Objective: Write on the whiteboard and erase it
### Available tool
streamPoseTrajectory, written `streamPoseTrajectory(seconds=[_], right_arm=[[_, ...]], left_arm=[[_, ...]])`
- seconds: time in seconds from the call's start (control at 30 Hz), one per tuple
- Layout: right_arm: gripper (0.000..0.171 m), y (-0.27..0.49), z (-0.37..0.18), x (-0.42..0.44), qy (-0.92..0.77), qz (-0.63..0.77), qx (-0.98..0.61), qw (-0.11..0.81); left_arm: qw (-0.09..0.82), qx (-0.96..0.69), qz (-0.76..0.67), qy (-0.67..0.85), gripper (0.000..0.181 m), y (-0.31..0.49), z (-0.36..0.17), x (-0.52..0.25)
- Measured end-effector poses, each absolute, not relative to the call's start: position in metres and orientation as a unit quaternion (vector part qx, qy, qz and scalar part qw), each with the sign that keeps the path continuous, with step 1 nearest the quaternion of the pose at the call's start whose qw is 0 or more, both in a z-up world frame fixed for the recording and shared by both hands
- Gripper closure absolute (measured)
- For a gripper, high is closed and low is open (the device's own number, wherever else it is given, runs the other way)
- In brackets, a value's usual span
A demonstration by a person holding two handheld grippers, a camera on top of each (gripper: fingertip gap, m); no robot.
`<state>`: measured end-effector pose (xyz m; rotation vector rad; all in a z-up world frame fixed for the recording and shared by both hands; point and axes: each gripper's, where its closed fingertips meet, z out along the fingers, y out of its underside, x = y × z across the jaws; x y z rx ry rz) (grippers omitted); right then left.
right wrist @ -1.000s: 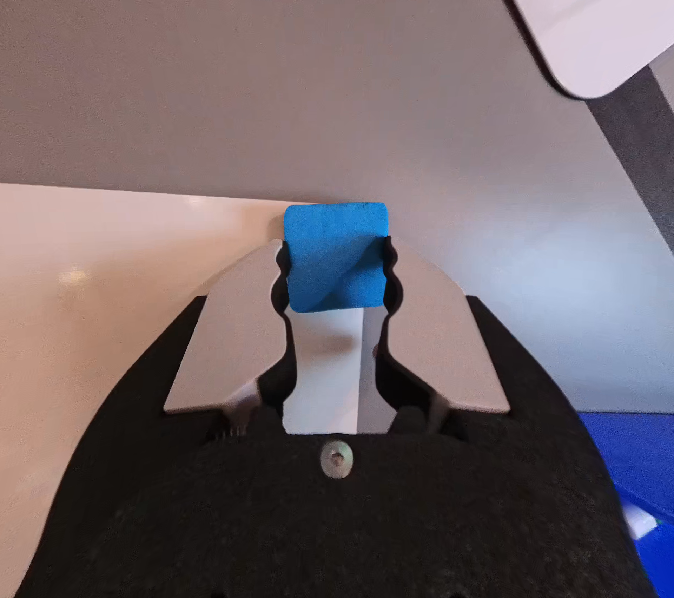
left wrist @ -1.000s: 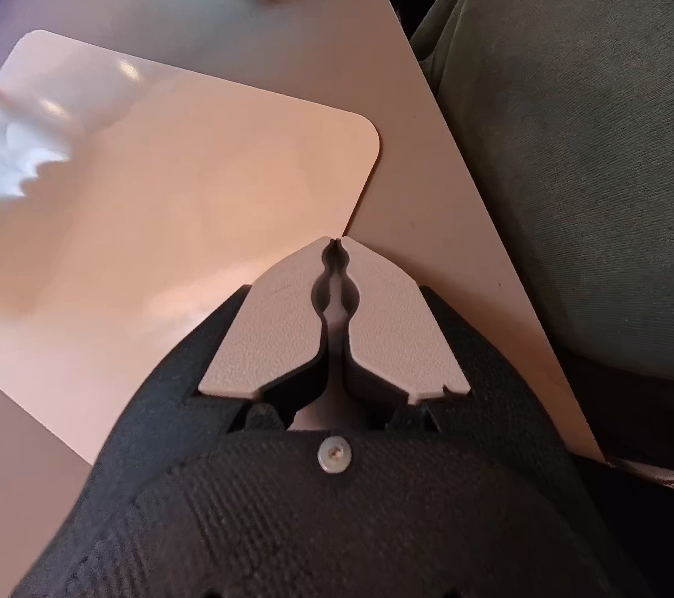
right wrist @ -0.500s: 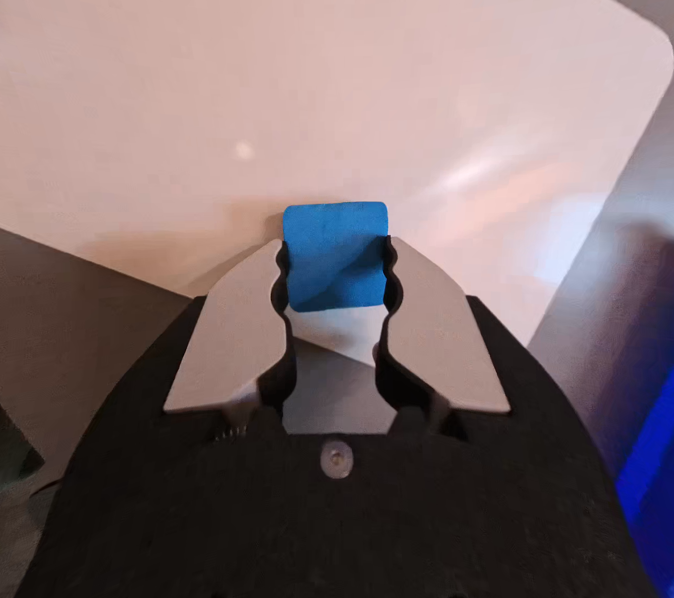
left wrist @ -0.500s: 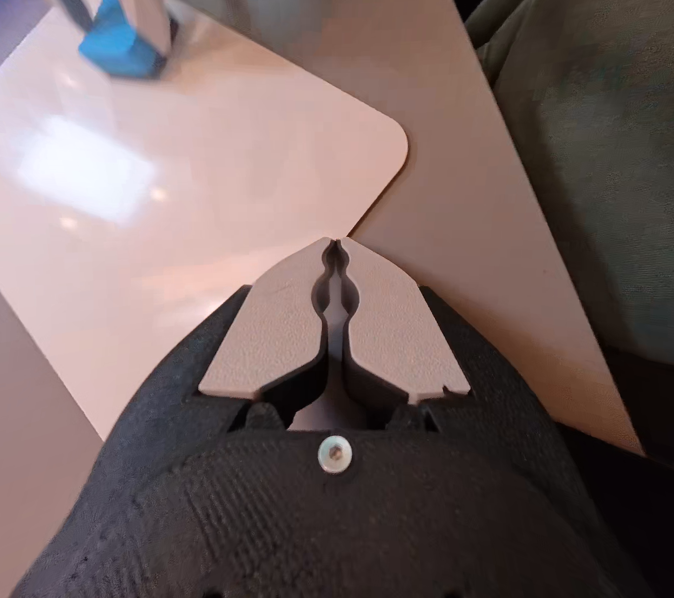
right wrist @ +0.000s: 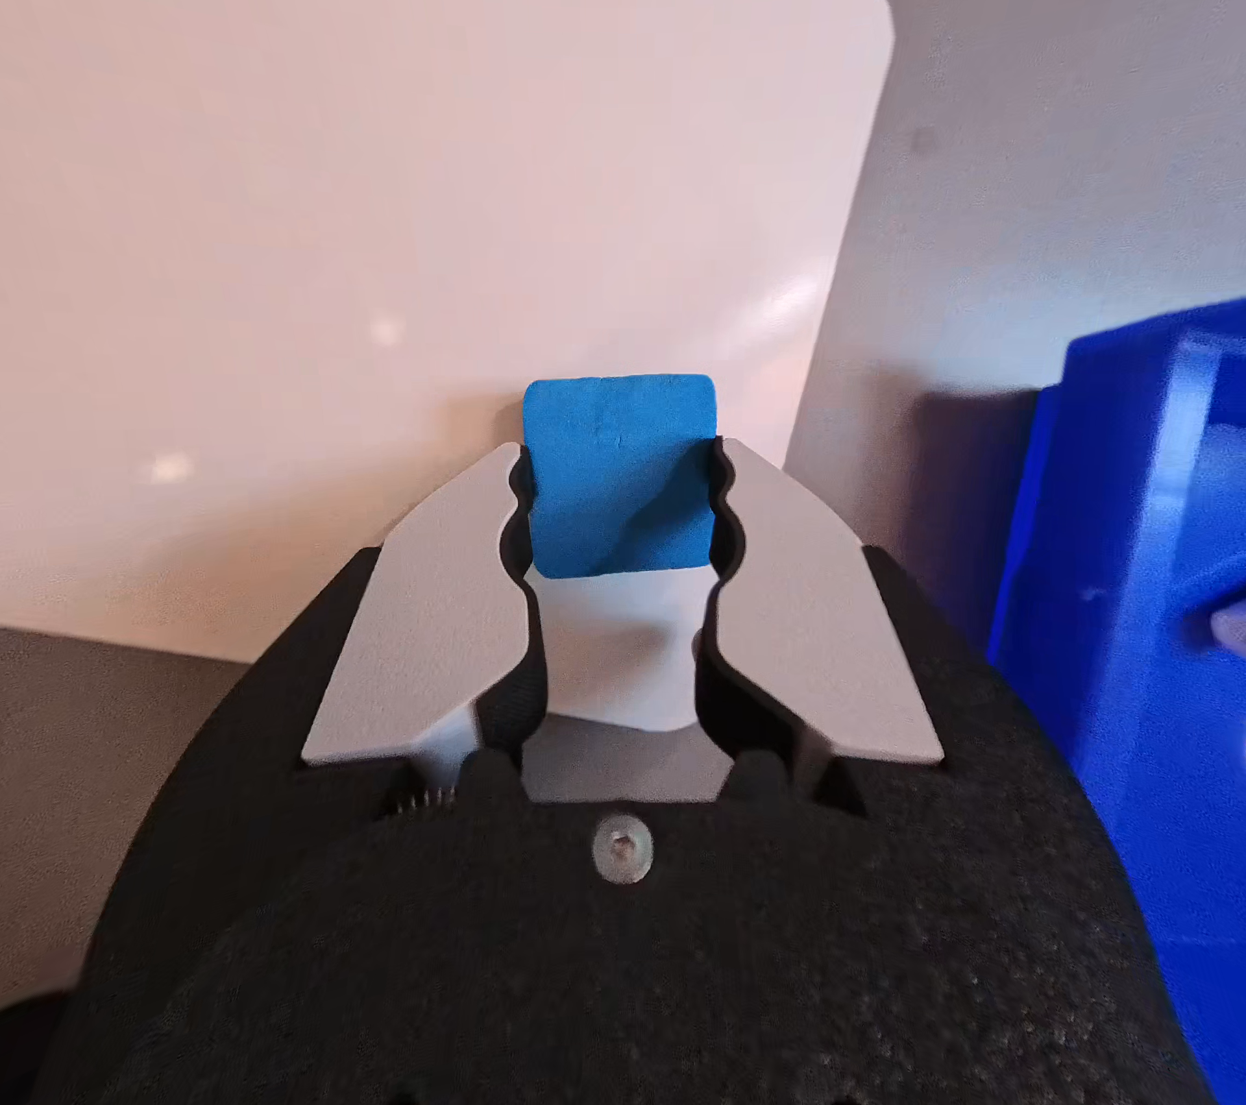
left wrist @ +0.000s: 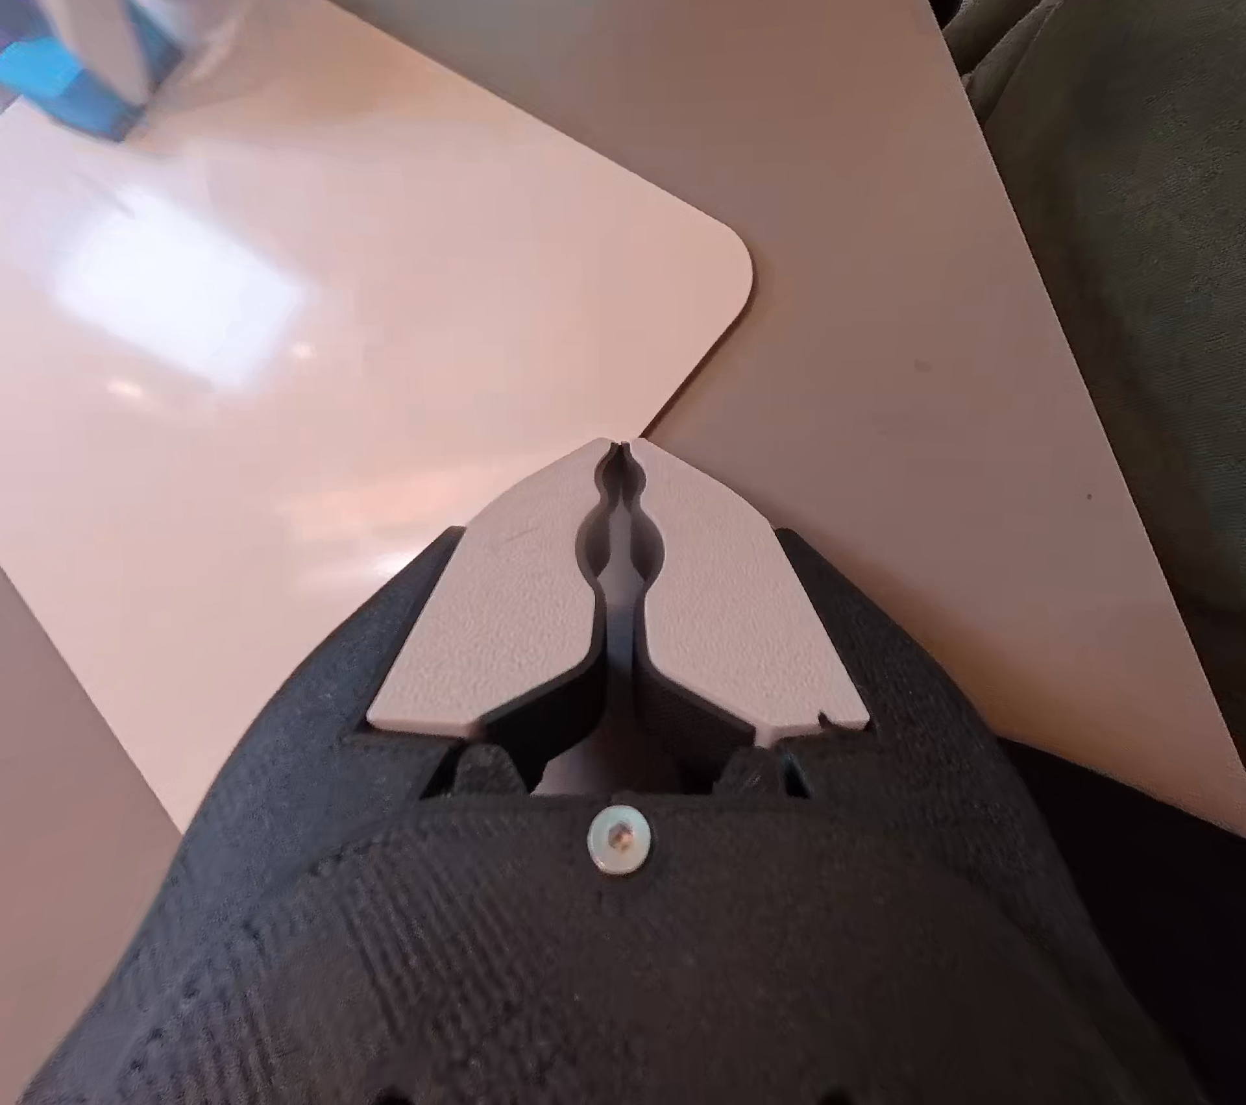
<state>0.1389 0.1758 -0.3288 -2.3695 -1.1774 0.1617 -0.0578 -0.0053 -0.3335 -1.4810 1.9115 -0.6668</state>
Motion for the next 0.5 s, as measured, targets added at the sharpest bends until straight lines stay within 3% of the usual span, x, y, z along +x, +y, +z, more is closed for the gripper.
streamPoseTrajectory(seconds=[0.2, 0.5], right_arm=[[0.118, 0.235, -0.331, 0.119, -0.38, 0.105, -0.88, 0.264], [0.118, 0.189, -0.329, 0.133, -0.403, 0.052, -0.864, 0.296]], left_arm=[[0.321, -0.559, -0.247, 0.723, 0.181, -0.004, -0.334, -0.06], [0.331, -0.56, -0.241, 0.721, 0.181, -0.001, -0.333, -0.063]])
